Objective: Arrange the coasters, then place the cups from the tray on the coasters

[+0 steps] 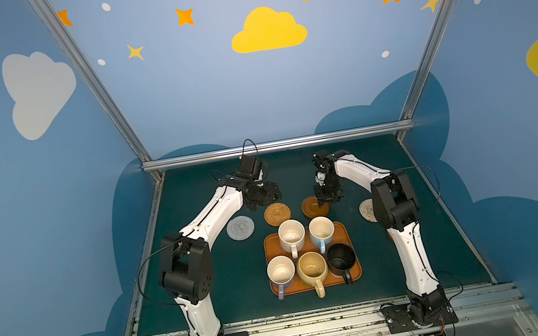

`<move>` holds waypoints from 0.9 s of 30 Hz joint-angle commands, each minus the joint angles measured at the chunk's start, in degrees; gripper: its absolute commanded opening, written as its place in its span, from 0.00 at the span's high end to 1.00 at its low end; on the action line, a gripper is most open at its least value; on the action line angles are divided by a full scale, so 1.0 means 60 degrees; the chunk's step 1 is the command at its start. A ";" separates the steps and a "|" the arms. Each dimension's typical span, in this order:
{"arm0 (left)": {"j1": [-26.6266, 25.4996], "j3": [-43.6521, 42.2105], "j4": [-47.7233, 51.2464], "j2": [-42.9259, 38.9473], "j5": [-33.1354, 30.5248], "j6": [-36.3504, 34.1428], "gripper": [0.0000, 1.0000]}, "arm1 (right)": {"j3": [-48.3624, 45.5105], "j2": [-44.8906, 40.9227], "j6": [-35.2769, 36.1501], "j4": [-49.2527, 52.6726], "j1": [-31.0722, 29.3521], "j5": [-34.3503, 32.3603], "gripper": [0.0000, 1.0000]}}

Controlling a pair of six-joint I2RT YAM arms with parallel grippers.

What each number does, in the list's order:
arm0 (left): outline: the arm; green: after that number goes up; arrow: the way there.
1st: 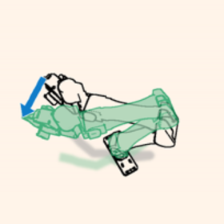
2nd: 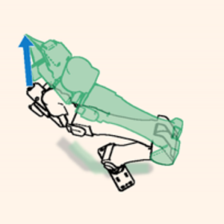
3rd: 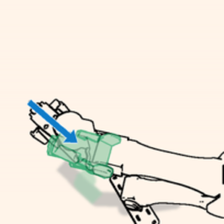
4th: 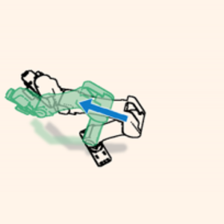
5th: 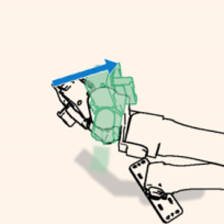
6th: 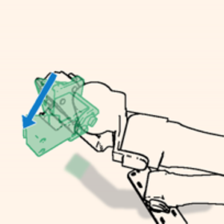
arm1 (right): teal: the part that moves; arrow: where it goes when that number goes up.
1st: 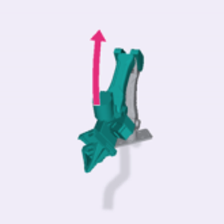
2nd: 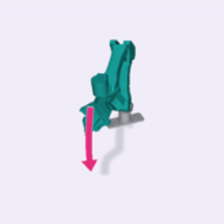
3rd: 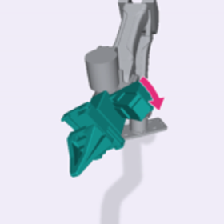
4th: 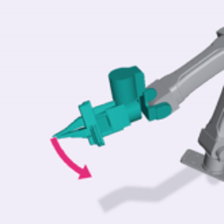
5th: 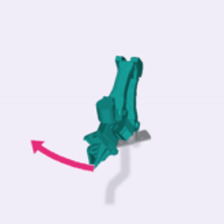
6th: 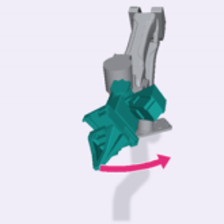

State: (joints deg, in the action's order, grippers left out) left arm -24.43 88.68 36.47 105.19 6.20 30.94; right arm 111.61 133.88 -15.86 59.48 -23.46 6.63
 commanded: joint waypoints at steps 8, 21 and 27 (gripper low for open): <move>-0.0068 -0.0126 -0.0311 -0.0631 0.0364 0.0172 0.15 | 0.0097 -0.0244 -0.0180 0.0263 -0.0103 -0.0023 0.53; -0.0087 0.0438 -0.0002 -0.0972 0.0500 -0.0401 0.01 | 0.0539 -0.1296 -0.0219 0.0896 -0.0052 -0.0328 0.35; -0.0128 0.0127 -0.0694 -0.1562 0.1527 -0.0606 0.00 | -0.0032 -0.2744 -0.0169 0.0702 -0.0057 -0.0796 0.18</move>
State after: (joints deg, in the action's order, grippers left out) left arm -24.91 89.89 34.79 99.31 11.35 28.64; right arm 113.12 123.31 -16.80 63.02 -23.73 4.10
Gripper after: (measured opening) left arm 0.995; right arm 0.806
